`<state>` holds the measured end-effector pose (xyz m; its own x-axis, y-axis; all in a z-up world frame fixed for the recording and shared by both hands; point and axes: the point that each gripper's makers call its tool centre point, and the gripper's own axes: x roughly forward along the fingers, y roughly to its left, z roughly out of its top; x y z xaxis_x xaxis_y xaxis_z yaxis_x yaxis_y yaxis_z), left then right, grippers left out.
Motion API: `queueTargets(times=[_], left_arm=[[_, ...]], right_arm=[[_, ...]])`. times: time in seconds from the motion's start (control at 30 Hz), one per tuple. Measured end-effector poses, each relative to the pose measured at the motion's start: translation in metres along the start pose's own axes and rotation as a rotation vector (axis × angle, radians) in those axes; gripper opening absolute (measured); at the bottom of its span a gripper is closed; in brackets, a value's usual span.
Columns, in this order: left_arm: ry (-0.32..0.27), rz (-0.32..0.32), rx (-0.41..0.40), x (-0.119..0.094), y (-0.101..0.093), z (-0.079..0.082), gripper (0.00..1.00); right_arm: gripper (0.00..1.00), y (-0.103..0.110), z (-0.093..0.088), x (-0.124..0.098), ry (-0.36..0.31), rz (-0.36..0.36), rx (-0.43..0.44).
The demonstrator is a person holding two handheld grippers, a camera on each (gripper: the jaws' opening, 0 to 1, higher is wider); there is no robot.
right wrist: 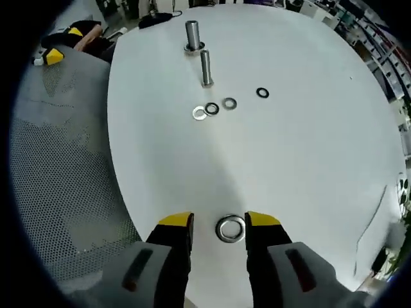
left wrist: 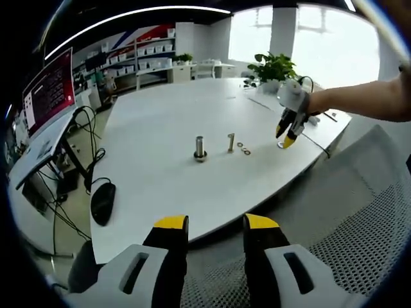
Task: Place the washer onto the threaded stud by aligning its center hole with the stud, sliding it down to the base, and recovering from edge contact or off-axis alignment until the washer reaches the visible bottom stop.
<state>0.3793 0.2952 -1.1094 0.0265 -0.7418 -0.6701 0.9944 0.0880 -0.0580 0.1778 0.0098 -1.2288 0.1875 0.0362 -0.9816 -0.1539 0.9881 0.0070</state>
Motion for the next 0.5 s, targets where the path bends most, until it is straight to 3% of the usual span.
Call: queueTargets(times=[0.17,0.3,0.5], left_arm=[[-0.001,0.001,-0.001,0.0,0.0,0.0,0.32],[0.0,0.001,-0.001,0.0,0.0,0.0,0.32],[-0.001,0.002,-0.003,0.0,0.0,0.0,0.32]], right_arm=[[0.36,-0.007,-0.015,0.004,0.031,-0.027,0.018],[0.35,-0.012,-0.018,0.008,0.044,-0.005,0.04],[0.33,-0.018,-0.012,0.005,0.063,-0.011,0.006]])
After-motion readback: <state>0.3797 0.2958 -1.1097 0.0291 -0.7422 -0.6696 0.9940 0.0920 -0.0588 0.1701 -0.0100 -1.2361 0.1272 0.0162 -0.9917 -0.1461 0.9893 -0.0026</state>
